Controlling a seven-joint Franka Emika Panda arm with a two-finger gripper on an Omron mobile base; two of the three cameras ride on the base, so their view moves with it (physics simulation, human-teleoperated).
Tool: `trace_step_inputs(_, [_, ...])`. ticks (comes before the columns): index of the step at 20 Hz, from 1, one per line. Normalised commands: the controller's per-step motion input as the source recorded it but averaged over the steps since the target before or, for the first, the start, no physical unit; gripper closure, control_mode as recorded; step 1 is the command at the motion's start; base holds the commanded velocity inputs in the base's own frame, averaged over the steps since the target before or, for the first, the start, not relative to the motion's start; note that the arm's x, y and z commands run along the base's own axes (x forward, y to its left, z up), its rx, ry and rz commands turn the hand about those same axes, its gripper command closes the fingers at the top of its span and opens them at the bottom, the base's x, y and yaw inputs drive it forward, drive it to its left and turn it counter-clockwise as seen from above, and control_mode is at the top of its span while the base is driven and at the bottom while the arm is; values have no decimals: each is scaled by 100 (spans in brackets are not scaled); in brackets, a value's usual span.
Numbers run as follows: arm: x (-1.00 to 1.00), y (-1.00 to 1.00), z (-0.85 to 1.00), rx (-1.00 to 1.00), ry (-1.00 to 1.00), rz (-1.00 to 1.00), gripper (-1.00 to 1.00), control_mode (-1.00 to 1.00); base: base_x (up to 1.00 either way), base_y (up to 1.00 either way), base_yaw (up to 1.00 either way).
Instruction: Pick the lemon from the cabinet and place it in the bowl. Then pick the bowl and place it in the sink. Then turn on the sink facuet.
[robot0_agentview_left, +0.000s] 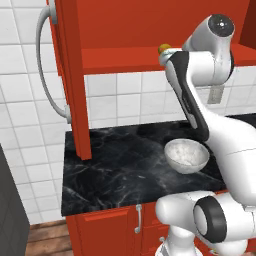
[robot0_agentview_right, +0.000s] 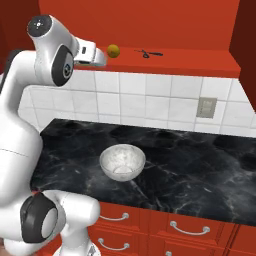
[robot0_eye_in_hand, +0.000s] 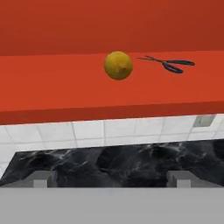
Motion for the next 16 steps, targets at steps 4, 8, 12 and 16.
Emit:
trace_step_inputs(4, [78, -2, 27, 0, 0, -7, -100, -100, 0, 0, 0])
trace_step_inputs(8, [92, 0, 5, 0, 5, -6, -100, -100, 0, 0, 0])
trace_step_inputs(12, [92, -1, -1, 0, 4, 0, -100, -100, 0, 0, 0])
trace_step_inputs(16, [79, -19, -11, 0, 0, 0, -100, -100, 0, 0, 0])
